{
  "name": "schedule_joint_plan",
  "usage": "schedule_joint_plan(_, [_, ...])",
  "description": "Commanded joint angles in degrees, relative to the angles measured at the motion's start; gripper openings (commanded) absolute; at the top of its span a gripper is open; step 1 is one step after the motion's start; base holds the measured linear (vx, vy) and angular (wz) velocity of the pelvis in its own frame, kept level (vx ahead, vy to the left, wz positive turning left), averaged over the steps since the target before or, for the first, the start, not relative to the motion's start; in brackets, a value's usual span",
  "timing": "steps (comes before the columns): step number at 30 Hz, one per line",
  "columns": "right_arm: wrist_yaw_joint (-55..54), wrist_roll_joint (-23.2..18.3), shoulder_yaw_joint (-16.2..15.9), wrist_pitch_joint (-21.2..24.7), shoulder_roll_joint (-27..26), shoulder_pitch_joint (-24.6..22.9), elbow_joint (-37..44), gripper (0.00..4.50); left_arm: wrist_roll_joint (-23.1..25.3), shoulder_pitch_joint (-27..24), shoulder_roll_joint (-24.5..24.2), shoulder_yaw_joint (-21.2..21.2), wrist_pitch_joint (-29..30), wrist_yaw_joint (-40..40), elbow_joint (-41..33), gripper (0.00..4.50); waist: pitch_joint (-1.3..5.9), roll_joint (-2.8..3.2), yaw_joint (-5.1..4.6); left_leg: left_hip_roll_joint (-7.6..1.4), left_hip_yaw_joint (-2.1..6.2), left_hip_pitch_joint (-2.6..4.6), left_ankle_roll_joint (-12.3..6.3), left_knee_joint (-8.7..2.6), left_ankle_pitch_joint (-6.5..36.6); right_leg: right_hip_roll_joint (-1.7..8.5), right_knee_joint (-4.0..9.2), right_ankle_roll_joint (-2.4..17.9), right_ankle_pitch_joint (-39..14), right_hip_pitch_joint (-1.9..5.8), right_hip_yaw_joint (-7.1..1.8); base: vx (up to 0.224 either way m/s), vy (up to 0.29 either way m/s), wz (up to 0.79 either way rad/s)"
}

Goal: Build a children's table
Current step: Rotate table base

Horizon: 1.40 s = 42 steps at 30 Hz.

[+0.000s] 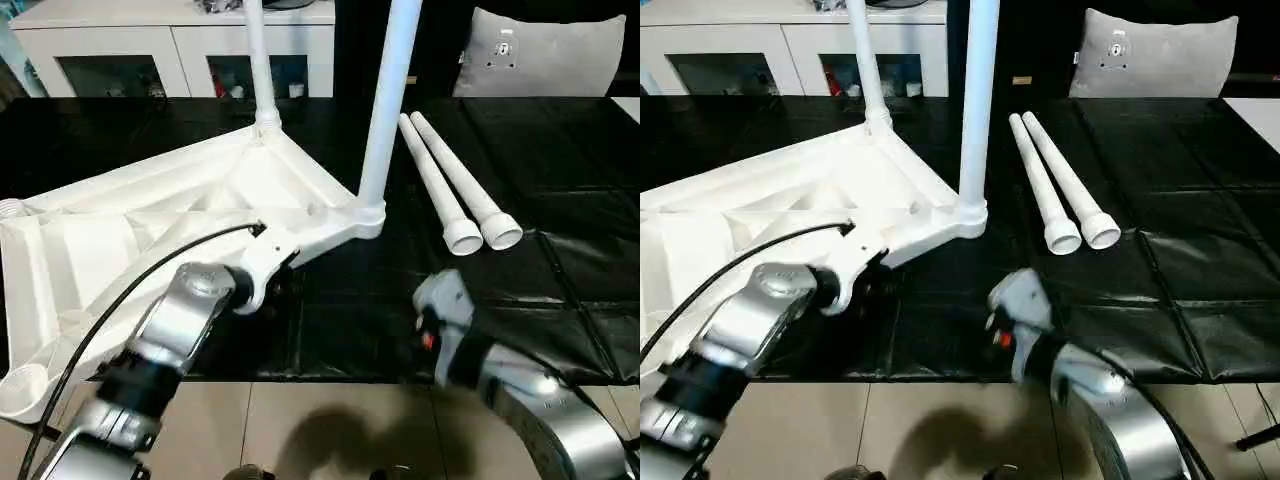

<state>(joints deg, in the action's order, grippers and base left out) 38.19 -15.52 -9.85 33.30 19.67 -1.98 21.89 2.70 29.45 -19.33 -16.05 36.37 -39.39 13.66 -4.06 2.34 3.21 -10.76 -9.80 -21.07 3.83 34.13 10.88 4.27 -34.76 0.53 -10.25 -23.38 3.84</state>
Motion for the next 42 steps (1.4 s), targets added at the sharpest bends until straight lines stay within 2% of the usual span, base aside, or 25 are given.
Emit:
schedule_joint_plan(1, [1.46,-1.03,-0.66,1.50,1.30,0.00,1.73,4.50,1.96,2.35,0.10,1.15,-2.34,1.85,3.39,2.27,2.76,0.13,0.17,-1.37,1.01,0.13,-1.56,-4.64,16.89,3.22,6.44,5.40,-25.49,2.58,-2.43,0.000,0.000,0.00])
schedule_joint_plan(2, [1.42,-0.90,-0.62,1.49,1.38,0.01,1.71,4.50,2.14,2.89,0.27,1.07,-3.19,2.12,4.41,2.27,2.92,0.08,0.17,-1.42,1.12,0.31,-1.36,-4.58,17.03,3.36,6.45,4.80,-26.48,2.56,-2.46,0.000,0.000,0.00])
schedule_joint_plan(4, [1.11,-0.55,-0.44,1.46,1.44,0.07,1.60,4.50,2.22,4.39,0.54,0.60,-5.13,3.19,7.04,2.27,2.95,0.14,0.16,-1.42,1.25,0.11,-1.36,-4.66,16.55,3.39,6.51,4.61,-26.25,2.57,-2.41,0.000,0.000,0.00])
schedule_joint_plan(6, [0.54,-0.36,-0.28,1.52,1.68,0.04,1.58,4.50,2.33,7.30,1.52,0.53,-8.35,5.31,12.69,2.27,3.04,0.28,0.18,-1.35,1.16,0.28,-1.51,-4.54,16.21,3.20,6.44,4.85,-24.18,2.43,-2.36,0.000,0.000,0.00])
schedule_joint_plan(7, [0.53,-0.37,-0.28,1.53,1.69,0.04,1.59,4.50,2.33,7.37,1.55,0.54,-8.44,5.36,12.84,2.27,3.04,0.22,0.21,-1.40,1.23,0.13,-1.53,-4.61,15.85,3.25,6.35,5.12,-23.27,2.59,-2.36,0.000,0.000,0.00])
schedule_joint_plan(8, [0.08,-0.28,-0.33,1.63,1.98,-0.01,1.66,4.50,3.15,9.22,2.13,0.54,-10.70,6.94,16.93,2.27,3.17,0.24,0.25,-1.51,1.37,-0.24,-1.56,-4.67,14.62,3.34,5.96,5.83,-20.65,2.92,-2.36,0.000,0.000,0.00])
schedule_joint_plan(10, [-1.20,0.34,-0.15,1.50,2.06,-0.13,1.66,4.50,4.53,12.95,3.40,1.07,-15.74,10.94,25.30,2.27,3.37,0.22,0.31,-1.44,1.20,0.17,-1.77,-4.45,14.28,3.21,5.96,6.37,-18.59,2.77,-2.37,0.000,0.000,0.00])
schedule_joint_plan(12, [-1.75,0.46,0.12,1.51,1.98,-0.11,1.73,4.50,4.95,14.35,3.90,1.43,-17.45,12.67,28.32,2.27,3.42,0.30,0.28,-1.40,1.28,-0.31,-2.04,-4.34,12.17,3.20,5.57,7.53,-13.36,3.20,-2.35,0.000,0.000,0.00])
schedule_joint_plan(13, [-1.75,0.46,0.12,1.51,1.98,-0.11,1.73,4.50,4.95,14.35,3.90,1.43,-17.45,12.67,28.32,2.27,3.42,0.30,0.28,-1.40,1.28,-0.31,-2.04,-4.34,12.17,3.20,5.57,7.53,-13.36,3.20,-2.35,0.000,0.000,0.00])
schedule_joint_plan(14, [-2.13,0.65,0.35,1.34,1.86,-0.01,1.69,4.50,5.34,15.64,4.29,1.72,-19.66,14.13,31.17,2.27,3.55,0.23,0.16,-1.37,1.30,-0.52,-2.56,-4.24,10.59,3.34,5.25,8.95,-10.07,3.47,-2.25,0.000,0.000,0.00])
schedule_joint_plan(16, [-2.60,0.87,0.54,1.13,1.65,0.10,1.65,4.50,6.30,17.86,4.80,1.86,-23.94,18.26,36.31,2.27,3.62,0.43,0.07,-1.44,1.15,-0.20,-3.00,-4.04,10.48,3.42,5.15,9.99,-8.99,3.43,-2.35,0.000,0.000,0.00])
schedule_joint_plan(19, [-3.18,1.07,0.30,0.90,1.51,0.05,1.64,4.50,7.04,20.86,5.64,2.29,-30.13,24.23,43.17,2.27,3.57,0.26,0.14,-1.31,1.20,-0.42,-3.69,-3.98,9.76,3.35,5.15,10.12,-7.89,3.74,-2.23,0.000,0.000,0.00])
schedule_joint_plan(22, [-3.99,1.35,-0.19,0.70,1.55,-0.25,1.79,4.50,6.32,22.57,6.64,3.99,-34.33,27.84,47.32,2.27,3.41,0.23,0.17,-1.30,1.10,-0.37,-3.87,-3.96,10.16,3.44,5.33,10.24,-9.53,3.69,-2.20,0.000,0.000,0.00])
schedule_joint_plan(23, [-3.99,1.35,-0.19,0.70,1.55,-0.25,1.79,4.50,6.32,22.57,6.64,3.99,-34.33,27.84,47.32,2.27,3.35,0.36,0.15,-1.40,1.11,-0.31,-3.77,-4.05,10.54,3.48,5.47,10.20,-10.53,3.65,-2.20,0.000,0.000,0.00])
schedule_joint_plan(24, [-4.44,1.42,-0.11,0.54,1.45,-0.39,1.88,4.50,4.41,22.51,7.33,6.22,-35.58,27.36,46.69,2.27,3.61,0.76,0.29,-1.51,1.20,-0.16,-3.55,-4.01,10.60,3.53,5.36,10.30,-11.04,3.67,-2.20,0.000,0.000,0.00])
schedule_joint_plan(26, [-4.65,1.36,-0.02,0.52,1.37,-0.43,1.95,4.50,3.38,22.61,7.67,7.23,-36.45,26.83,46.75,2.27,3.53,0.47,0.36,-1.49,1.10,-0.19,-3.43,-4.01,10.64,3.58,5.46,10.79,-11.08,3.63,-2.22,0.000,0.000,0.00])
schedule_joint_plan(28, [-5.41,1.29,0.38,0.39,0.95,-0.18,1.87,4.50,0.54,22.30,8.18,9.38,-38.36,25.21,46.07,2.27,3.74,0.72,0.53,-1.50,1.17,-0.24,-3.43,-3.96,10.28,3.67,5.27,11.08,-10.52,3.75,-2.22,0.000,0.000,0.00])
schedule_joint_plan(32, [-6.44,1.17,0.92,0.28,0.00,0.66,1.10,4.50,-1.84,19.68,7.68,10.54,-38.10,22.49,41.27,2.27,3.93,0.63,0.57,-1.74,1.11,-0.37,-3.69,-3.97,9.62,3.72,4.83,12.77,-7.21,3.72,-2.30,0.000,0.000,0.00])
schedule_joint_plan(33, [-7.06,1.53,0.95,-0.04,-0.42,1.37,0.42,4.50,-2.95,17.20,6.90,11.10,-36.94,20.86,36.81,2.27,4.07,0.71,0.61,-1.80,1.14,-0.34,-3.61,-3.93,9.47,3.86,4.63,13.02,-7.08,3.85,-2.30,0.000,0.000,0.00])
schedule_joint_plan(35, [-7.50,1.84,0.84,-0.13,-0.68,1.77,-0.03,4.50,-2.99,15.66,6.35,11.73,-35.76,20.66,34.26,2.27,4.08,0.72,0.41,-1.79,1.03,-0.33,-3.51,-3.92,9.61,3.75,4.65,13.08,-7.54,3.79,-2.28,0.000,0.000,0.00])
schedule_joint_plan(37, [-8.35,2.39,0.72,-0.18,-1.22,2.45,-0.85,4.50,-1.00,13.19,4.15,11.01,-33.38,21.21,30.63,2.27,3.91,0.85,0.20,-1.87,1.07,-0.29,-3.23,-4.05,10.49,3.75,4.68,12.62,-9.23,3.67,-2.34,0.000,0.000,0.00])
schedule_joint_plan(39, [-8.69,2.33,0.64,0.16,-1.66,3.16,-1.73,4.50,0.02,10.14,1.22,10.98,-28.19,20.68,25.67,2.27,3.83,0.29,-0.04,-1.89,0.97,-0.14,-2.42,-4.21,11.52,3.68,4.88,11.29,-12.49,3.50,-2.40,0.000,0.000,0.00])
schedule_joint_plan(40, [-8.65,2.33,0.60,0.16,-1.66,3.23,-1.81,4.50,0.00,9.83,0.91,11.05,-27.38,20.58,25.05,2.27,3.90,0.64,0.07,-1.98,1.00,0.10,-2.07,-4.20,11.66,3.74,4.72,11.17,-13.04,3.38,-2.46,0.000,0.000,0.00])
schedule_joint_plan(41, [-8.57,2.40,0.47,0.12,-1.68,3.40,-2.03,4.50,-0.01,8.86,-0.20,11.27,-25.51,20.02,22.93,2.27,3.78,0.49,0.09,-1.96,0.89,0.20,-1.83,-4.21,11.86,3.66,4.93,10.76,-14.00,3.17,-2.52,0.000,0.000,0.00])
schedule_joint_plan(42, [-8.54,2.45,0.41,0.09,-1.71,3.49,-2.15,4.50,0.00,8.32,-0.83,11.39,-24.63,19.66,21.71,2.27,3.76,0.78,0.22,-2.07,1.00,0.15,-1.53,-4.34,11.87,3.70,4.83,10.68,-14.27,3.18,-2.54,0.000,0.000,0.00])
